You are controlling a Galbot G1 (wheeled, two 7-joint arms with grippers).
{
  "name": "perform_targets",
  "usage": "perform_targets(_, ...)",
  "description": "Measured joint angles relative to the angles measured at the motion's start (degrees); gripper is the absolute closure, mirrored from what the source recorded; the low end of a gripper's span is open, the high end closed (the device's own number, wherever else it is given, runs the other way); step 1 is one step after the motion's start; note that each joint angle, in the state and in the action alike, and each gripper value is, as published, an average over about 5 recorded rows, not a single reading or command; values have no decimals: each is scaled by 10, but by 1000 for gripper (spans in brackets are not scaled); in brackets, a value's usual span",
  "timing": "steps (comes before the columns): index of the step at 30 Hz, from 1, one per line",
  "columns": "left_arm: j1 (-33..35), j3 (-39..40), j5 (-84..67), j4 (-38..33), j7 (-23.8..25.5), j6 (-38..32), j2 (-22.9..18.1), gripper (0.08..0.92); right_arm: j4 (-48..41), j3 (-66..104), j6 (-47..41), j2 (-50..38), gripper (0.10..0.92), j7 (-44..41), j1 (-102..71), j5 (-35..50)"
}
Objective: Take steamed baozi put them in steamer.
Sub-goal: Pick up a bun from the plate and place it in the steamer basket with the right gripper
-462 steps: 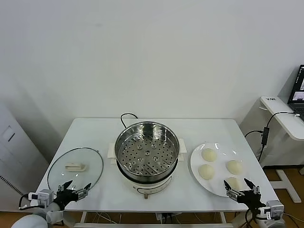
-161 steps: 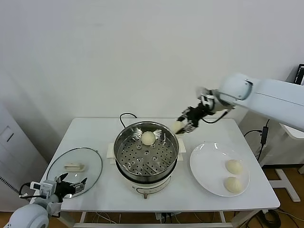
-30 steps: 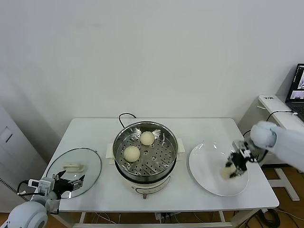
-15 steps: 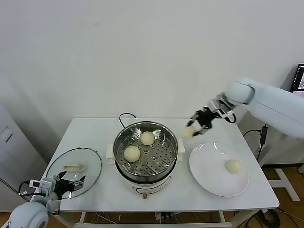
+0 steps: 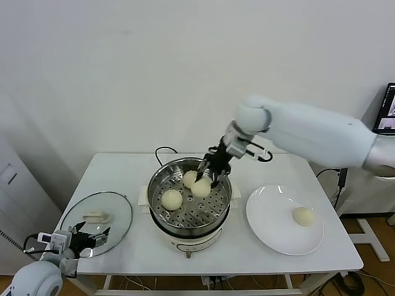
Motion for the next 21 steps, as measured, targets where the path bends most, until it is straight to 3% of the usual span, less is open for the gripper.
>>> perform_targets(12,-4,3,0,4,0,0,0,177,2,14,87,61,571,-7,-39,-102)
perform_targets(21,-2,2,0,4,0,-1,0,177,-5,24,111,86,508,-4,-78,-167)
